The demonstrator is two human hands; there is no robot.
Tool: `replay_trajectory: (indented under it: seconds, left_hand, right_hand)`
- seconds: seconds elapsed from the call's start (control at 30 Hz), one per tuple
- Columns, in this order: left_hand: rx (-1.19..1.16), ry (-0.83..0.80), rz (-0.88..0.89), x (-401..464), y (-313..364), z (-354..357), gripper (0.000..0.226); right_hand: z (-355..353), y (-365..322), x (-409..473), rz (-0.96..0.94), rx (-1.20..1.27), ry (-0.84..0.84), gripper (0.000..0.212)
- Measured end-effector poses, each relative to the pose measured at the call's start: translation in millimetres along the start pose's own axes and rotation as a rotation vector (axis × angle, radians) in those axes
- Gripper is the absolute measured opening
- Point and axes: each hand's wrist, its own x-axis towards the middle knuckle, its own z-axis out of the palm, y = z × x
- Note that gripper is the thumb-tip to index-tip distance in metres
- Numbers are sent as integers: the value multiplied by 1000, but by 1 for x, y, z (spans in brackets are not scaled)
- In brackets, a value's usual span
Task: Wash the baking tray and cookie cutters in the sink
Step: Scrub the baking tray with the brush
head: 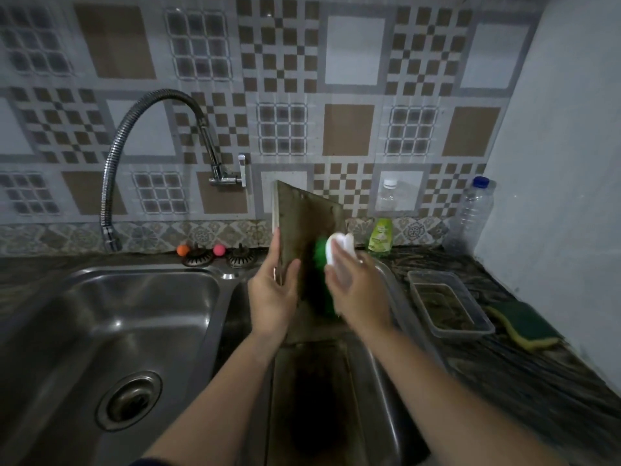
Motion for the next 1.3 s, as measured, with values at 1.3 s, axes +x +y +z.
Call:
replay_trajectory:
  seconds: [1.3]
  left_hand:
    - [438, -338, -255, 28, -70, -274, 60]
  right_hand:
    - [65, -192, 33, 139, 307, -120, 46]
